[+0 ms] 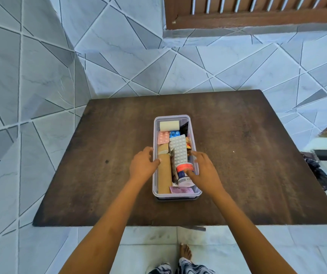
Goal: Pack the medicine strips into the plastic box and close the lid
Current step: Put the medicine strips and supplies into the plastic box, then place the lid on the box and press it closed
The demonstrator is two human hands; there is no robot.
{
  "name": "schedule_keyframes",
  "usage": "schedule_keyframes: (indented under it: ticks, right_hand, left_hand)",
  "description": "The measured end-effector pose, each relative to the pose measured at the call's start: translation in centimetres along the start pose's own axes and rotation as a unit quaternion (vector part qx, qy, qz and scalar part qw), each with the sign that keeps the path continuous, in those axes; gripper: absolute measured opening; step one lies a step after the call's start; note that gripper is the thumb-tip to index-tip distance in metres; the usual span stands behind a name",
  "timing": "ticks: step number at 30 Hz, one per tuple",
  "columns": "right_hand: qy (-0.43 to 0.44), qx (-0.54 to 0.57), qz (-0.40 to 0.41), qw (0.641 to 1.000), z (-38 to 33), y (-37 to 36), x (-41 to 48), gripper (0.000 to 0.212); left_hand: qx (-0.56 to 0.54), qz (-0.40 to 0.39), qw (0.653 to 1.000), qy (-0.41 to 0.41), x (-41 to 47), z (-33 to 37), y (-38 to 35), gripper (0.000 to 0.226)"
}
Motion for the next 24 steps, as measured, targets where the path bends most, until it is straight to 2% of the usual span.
schedule_keyframes:
  ticks: [3, 6, 9, 14, 17, 24]
  right_hand:
    - [-0.047, 0.008, 0.053, 0.997, -0.5, -0.3, 0.0, 0.055]
    - [-0.142, 0.098, 0.001, 0.985, -0.4, -0.2, -0.3, 0.051]
    - [-0.18, 0.197, 0.004, 0.964, -0.3, 0.0, -0.7, 0.054]
    - [-0.168, 0.268, 0.047, 0.947, -1.7, 0.0, -0.7, 0.055]
    - [-0.139, 0.279, 0.065, 0.948, -3.7, -0.5, 0.2, 0.056]
    - [-0.138, 0.298, -0.007, 0.945, -7.7, -4.9, 2.0, 0.055]
  left_hand:
    - [-0.008, -0.072, 0.996, 0.05, -0.1, -0.8, -0.6, 0.067]
    - [-0.092, -0.115, 0.987, 0.065, -0.5, -1.0, -1.1, 0.067]
    - [-0.197, -0.122, 0.971, 0.063, -0.9, -1.2, -1.4, 0.061]
    - [-0.23, -0.042, 0.972, 0.027, 0.0, -2.5, -0.9, 0.056]
    - [-0.248, 0.009, 0.969, 0.022, -0.5, -2.9, 1.8, 0.046]
    - [-0.229, 0.047, 0.968, 0.089, -0.1, -7.6, 5.0, 0.036]
Point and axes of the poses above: each hand's wrist, its own x-axis towards the middle knuckle, its own y-axis out of the back of the hand, z = x × y, the point moved 1 cm from there along x, towards the middle knuckle, and after that the axes turned 12 degrees about y, right-handed, at the moved point
